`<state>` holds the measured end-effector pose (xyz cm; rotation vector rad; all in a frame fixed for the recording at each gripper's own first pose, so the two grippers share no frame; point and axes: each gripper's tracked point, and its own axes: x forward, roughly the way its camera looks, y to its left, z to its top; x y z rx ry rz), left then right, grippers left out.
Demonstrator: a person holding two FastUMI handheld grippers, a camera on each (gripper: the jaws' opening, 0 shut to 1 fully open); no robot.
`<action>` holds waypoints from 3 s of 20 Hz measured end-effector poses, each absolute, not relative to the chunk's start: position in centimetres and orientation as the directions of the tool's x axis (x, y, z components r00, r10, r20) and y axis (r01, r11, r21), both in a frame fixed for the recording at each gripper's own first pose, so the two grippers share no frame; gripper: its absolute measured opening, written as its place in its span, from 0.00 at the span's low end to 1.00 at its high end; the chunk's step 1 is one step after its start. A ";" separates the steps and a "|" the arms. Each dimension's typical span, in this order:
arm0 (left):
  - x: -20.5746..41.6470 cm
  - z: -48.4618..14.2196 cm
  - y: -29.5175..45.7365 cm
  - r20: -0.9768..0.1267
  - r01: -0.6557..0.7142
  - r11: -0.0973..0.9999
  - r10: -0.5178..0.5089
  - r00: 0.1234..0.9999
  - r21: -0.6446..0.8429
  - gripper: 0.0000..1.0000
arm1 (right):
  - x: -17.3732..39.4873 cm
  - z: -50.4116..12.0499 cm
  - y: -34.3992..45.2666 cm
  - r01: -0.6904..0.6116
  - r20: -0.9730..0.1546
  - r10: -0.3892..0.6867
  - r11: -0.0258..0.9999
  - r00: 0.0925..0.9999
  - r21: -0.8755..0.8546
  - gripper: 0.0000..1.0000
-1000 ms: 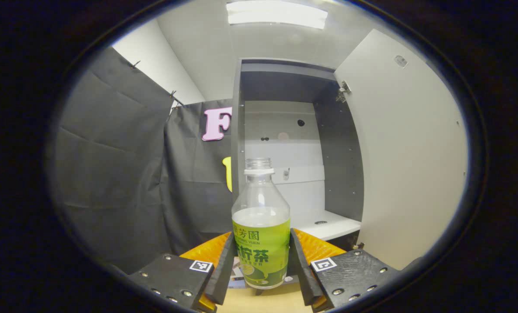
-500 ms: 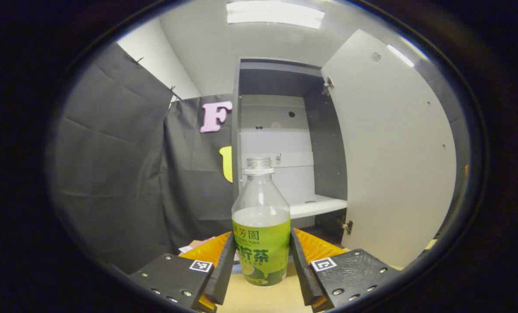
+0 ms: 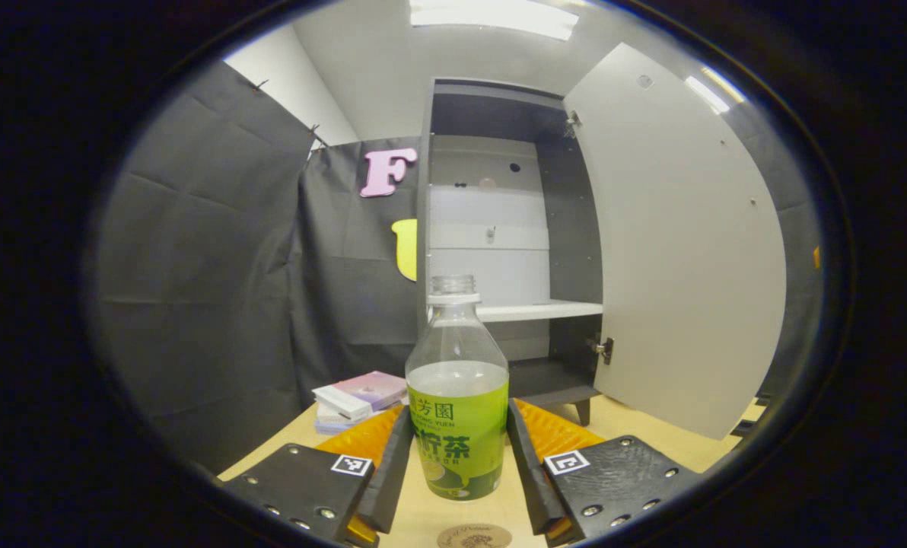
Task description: Open the cabinet door with the right hand, grasp the bottle in the cabinet with the left hand and place it on the coaster, then close the cabinet door with the right hand.
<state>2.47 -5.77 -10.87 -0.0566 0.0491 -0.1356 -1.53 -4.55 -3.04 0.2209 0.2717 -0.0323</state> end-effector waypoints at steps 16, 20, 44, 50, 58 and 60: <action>-0.1 -24.8 -7.3 -0.194 0.058 0.997 -0.068 0.979 -0.059 0.67 | -3.9 -1.9 -5.1 0.080 -0.314 -0.038 0.989 0.949 0.121 0.95; -0.7 -27.0 -7.2 -0.223 0.024 0.999 -0.031 0.974 -0.036 0.63 | -3.5 -2.1 -4.9 0.065 -0.324 -0.027 0.992 0.946 0.109 0.95; -2.2 -13.8 -6.7 -0.183 0.003 1.000 -0.004 0.983 -0.005 0.84 | 5.8 -0.6 -3.2 -0.013 -0.211 0.052 0.983 0.976 0.182 0.95; -1.6 -6.4 -6.4 -0.123 -0.023 0.999 0.019 0.992 -0.027 0.84 | 11.4 1.1 -4.1 -0.022 -0.165 0.053 0.983 0.985 0.184 0.95; -2.3 -0.1 -1.2 -0.050 -0.132 0.989 0.129 0.990 -0.061 0.82 | 13.9 4.7 -1.6 -0.078 -0.129 0.099 0.984 0.987 0.159 0.95; -2.0 0.8 0.5 -0.019 -0.137 0.989 0.137 0.990 -0.061 0.84 | 13.4 5.6 -0.7 -0.073 -0.113 0.090 0.986 0.989 0.149 0.95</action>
